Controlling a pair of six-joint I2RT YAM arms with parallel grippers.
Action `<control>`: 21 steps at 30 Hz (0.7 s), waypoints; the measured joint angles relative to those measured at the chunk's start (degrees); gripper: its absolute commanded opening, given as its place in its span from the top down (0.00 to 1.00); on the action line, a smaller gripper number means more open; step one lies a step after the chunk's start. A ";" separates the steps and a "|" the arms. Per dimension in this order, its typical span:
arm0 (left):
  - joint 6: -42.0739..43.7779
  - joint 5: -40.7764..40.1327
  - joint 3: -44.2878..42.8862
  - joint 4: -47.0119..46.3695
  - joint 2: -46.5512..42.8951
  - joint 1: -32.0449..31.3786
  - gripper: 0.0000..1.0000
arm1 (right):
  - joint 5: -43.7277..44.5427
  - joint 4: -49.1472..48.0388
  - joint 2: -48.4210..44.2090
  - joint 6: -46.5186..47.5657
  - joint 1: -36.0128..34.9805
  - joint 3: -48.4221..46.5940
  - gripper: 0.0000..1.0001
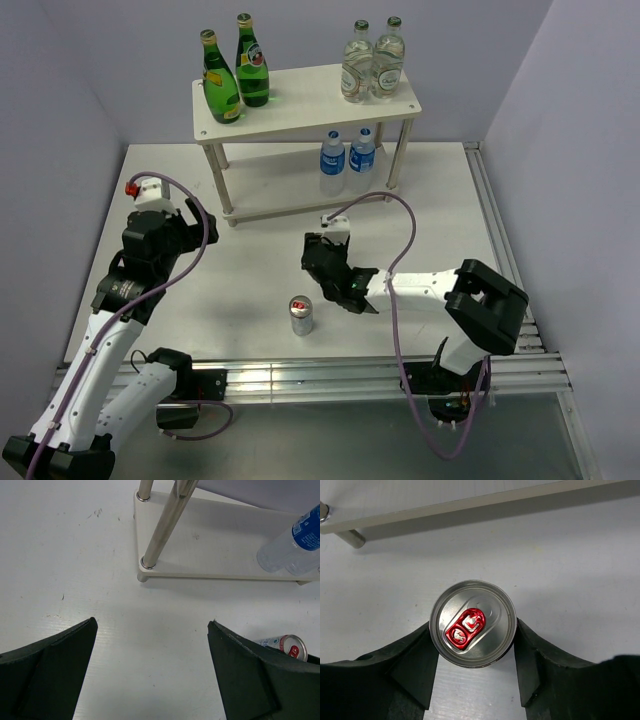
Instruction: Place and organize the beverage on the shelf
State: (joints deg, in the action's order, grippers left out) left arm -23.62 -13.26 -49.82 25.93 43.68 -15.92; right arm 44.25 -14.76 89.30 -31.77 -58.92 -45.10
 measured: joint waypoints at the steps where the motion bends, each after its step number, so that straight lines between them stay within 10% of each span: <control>1: 0.00 0.00 0.00 0.00 0.02 0.00 0.01 | 0.17 0.07 0.33 0.04 0.02 -0.31 0.86; 5: 0.00 0.02 0.00 0.00 0.02 0.00 0.01 | 0.42 1.25 0.87 0.13 0.00 -1.40 0.99; 21: 0.00 0.42 0.00 0.00 -0.07 0.52 0.01 | 0.94 -2.12 3.93 13.03 1.09 -20.65 1.00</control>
State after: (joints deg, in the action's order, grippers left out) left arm -23.62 -12.84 -49.82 25.93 43.62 -15.40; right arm 45.19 -16.88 93.23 -18.74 -57.82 -65.76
